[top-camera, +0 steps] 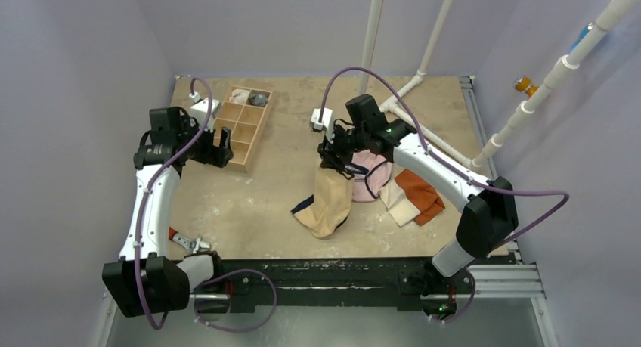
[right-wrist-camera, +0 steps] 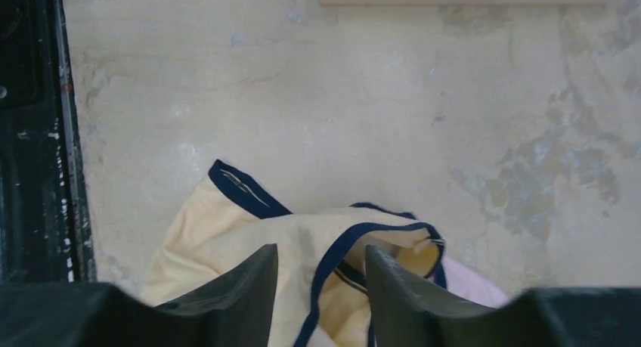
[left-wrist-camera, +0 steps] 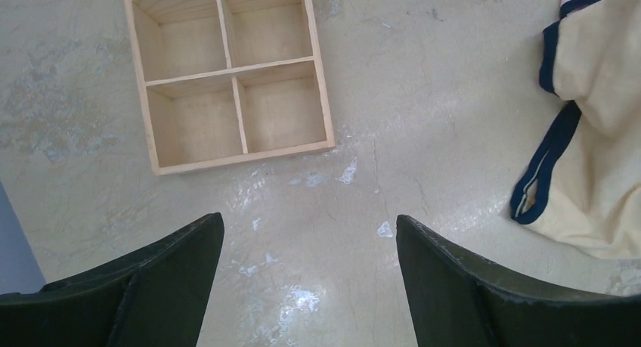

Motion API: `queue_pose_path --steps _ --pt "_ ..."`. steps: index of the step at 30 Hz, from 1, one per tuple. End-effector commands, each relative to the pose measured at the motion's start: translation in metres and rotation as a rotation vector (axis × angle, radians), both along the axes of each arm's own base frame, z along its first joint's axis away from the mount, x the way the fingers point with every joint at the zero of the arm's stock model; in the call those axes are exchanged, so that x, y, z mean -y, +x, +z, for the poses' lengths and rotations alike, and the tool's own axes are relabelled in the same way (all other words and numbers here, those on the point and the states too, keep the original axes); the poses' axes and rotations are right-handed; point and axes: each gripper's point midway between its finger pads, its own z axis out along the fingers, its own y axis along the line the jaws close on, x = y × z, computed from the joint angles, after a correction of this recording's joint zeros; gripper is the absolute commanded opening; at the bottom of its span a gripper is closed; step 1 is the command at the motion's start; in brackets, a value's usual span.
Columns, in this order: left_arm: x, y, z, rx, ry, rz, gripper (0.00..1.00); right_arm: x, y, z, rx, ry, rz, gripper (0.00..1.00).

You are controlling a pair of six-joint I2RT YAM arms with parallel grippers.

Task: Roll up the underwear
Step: Move the underwear to the center of the board.

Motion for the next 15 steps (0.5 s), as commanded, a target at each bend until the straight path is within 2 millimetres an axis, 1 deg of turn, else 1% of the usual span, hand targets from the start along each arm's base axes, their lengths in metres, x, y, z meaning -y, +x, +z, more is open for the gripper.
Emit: queue_pose_path --steps 1,2,3,4,5,9,15 --pt "0.002 0.003 0.004 0.041 0.002 -0.025 0.84 0.0 0.018 0.02 0.075 0.041 -0.076 0.57" --pt "0.002 0.003 0.004 0.042 0.0 -0.023 0.83 0.004 0.022 0.016 0.09 0.03 -0.111 0.65" --pt "0.003 0.004 0.003 0.041 -0.003 -0.023 0.84 0.01 0.026 0.011 0.109 0.015 -0.15 0.69" --pt "0.003 0.005 0.002 0.042 -0.006 -0.023 0.84 0.016 0.031 0.008 0.131 0.004 -0.191 0.71" --pt "0.003 0.005 0.002 0.04 -0.01 -0.022 0.84 0.026 0.037 0.001 0.15 -0.022 -0.249 0.73" --pt "0.005 0.008 -0.001 0.03 -0.025 -0.027 0.84 0.062 0.049 -0.02 0.165 -0.085 -0.398 0.74" --pt "0.009 0.009 -0.006 0.018 -0.05 -0.036 0.83 0.119 0.072 -0.055 0.101 -0.153 -0.583 0.71"
